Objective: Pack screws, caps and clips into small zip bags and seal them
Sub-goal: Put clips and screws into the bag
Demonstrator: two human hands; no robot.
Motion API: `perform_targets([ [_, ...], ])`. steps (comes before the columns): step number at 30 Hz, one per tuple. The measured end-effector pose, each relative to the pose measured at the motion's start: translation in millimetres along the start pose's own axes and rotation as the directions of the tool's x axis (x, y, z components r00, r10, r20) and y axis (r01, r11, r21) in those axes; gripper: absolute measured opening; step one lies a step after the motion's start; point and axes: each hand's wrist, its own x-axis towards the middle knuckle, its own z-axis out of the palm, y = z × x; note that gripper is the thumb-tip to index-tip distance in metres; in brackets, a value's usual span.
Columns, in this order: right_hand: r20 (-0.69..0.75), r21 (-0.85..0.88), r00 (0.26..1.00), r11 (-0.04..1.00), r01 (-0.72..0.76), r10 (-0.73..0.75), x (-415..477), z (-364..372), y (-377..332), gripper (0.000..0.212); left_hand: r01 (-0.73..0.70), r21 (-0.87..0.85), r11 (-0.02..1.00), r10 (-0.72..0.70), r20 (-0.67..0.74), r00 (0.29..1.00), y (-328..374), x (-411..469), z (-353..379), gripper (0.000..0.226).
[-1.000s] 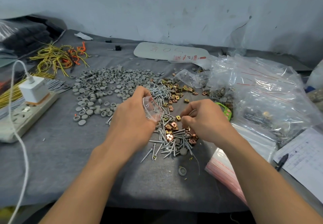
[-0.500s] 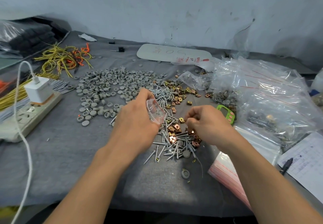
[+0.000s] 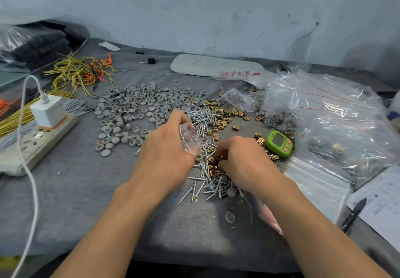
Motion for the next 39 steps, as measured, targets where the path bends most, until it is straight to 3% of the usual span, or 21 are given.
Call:
perform_targets([
  [4,-0.076,0.069,0.997,0.997,-0.020,0.025,-1,-4,11,0.025,0.005,-0.001,1.000,-0.005,0.005,1.000,0,0,0,0.046],
  [7,-0.192,0.282,0.977,0.959,-0.031,0.088,1,-3,21,0.029,0.002,0.005,1.000,-0.002,0.009,1.000,-1,0,0,0.048],
  [9,-0.225,0.554,0.967,0.832,0.028,0.117,1,-5,26,0.028,-0.005,0.013,1.000,0.005,0.019,1.000,0,-1,1,0.048],
  [11,-0.191,0.770,0.976,0.632,0.084,0.103,-2,-8,25,0.027,-0.008,0.013,1.000,0.008,0.034,0.999,3,-2,2,0.048],
  [13,-0.152,0.859,0.987,0.500,0.106,0.053,-3,-10,22,0.025,-0.009,0.019,1.000,0.008,0.049,0.999,6,-2,5,0.046],
  [15,-0.135,0.874,0.991,0.472,0.111,0.015,-4,-9,18,0.022,-0.023,0.022,0.999,0.022,0.062,0.998,10,-3,8,0.044],
  [23,-0.221,0.741,0.974,0.639,0.204,-0.054,1,-2,-2,0.012,-0.056,-0.049,0.997,0.062,0.137,0.989,18,-6,11,0.041],
  [27,-0.264,0.804,0.964,0.556,0.212,0.014,3,-11,3,0.011,-0.014,-0.084,0.996,0.022,0.087,0.996,16,-5,5,0.043],
  [28,-0.289,0.790,0.955,0.580,0.199,0.066,5,-14,9,0.012,-0.008,-0.088,0.996,0.012,0.053,0.999,14,-4,3,0.043],
  [30,-0.303,0.649,0.948,0.749,0.132,0.095,9,-15,19,0.015,0.008,-0.094,0.996,-0.010,-0.018,1.000,10,-2,-1,0.042],
  [33,-0.113,0.270,0.993,0.962,0.048,-0.018,8,-6,15,0.018,0.032,-0.093,0.995,-0.038,-0.067,0.997,4,1,-5,0.041],
  [35,-0.020,0.166,0.999,0.985,0.045,-0.042,7,2,9,0.022,0.032,-0.081,0.996,-0.038,-0.067,0.997,1,1,-7,0.041],
  [39,-0.040,0.075,0.998,0.996,0.044,-0.041,8,8,0,0.021,0.021,-0.046,0.999,-0.024,-0.068,0.997,-2,0,-7,0.041],
])
